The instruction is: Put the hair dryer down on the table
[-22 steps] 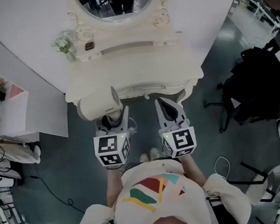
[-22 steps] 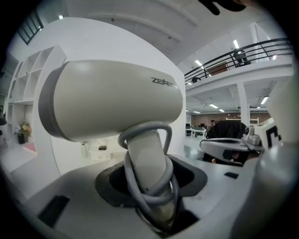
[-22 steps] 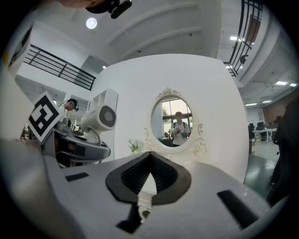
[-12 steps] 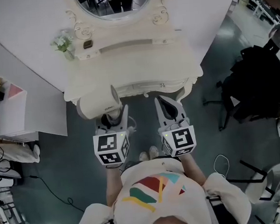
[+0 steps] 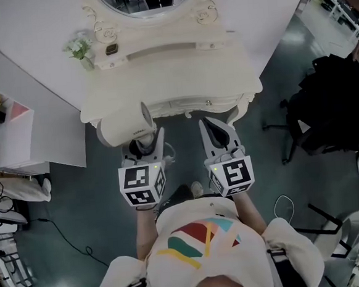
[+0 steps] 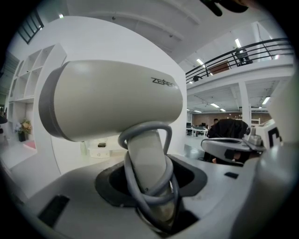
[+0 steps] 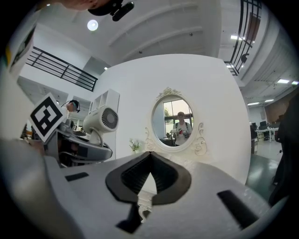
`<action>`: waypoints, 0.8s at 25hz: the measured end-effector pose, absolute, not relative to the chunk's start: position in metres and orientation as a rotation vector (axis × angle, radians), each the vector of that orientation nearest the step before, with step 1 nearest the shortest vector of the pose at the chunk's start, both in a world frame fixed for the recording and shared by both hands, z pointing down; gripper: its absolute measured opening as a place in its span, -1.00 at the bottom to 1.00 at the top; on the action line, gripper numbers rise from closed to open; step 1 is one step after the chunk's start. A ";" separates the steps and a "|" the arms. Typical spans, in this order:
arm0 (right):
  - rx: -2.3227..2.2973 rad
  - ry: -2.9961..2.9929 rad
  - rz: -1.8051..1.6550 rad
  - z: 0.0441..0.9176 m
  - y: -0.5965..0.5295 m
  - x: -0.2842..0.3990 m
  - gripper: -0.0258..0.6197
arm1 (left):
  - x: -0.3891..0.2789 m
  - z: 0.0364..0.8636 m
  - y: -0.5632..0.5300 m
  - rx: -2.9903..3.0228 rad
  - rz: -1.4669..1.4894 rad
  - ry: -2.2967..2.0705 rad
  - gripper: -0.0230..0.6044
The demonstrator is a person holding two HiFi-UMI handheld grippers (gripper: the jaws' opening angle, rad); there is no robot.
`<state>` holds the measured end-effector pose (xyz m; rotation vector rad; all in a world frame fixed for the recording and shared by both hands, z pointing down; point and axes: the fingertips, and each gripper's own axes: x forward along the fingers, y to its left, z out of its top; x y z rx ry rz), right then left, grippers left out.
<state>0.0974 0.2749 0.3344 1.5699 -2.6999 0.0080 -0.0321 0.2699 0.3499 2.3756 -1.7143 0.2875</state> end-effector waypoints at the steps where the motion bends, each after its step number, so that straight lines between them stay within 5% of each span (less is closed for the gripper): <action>1: 1.564 -2.707 0.020 0.336 0.275 0.098 -0.92 | -0.031 0.351 0.271 2.373 0.287 -1.716 -0.31; 20: 1.575 -2.724 0.058 0.343 0.261 0.128 -0.92 | -0.006 0.353 0.251 2.381 0.284 -1.716 -0.31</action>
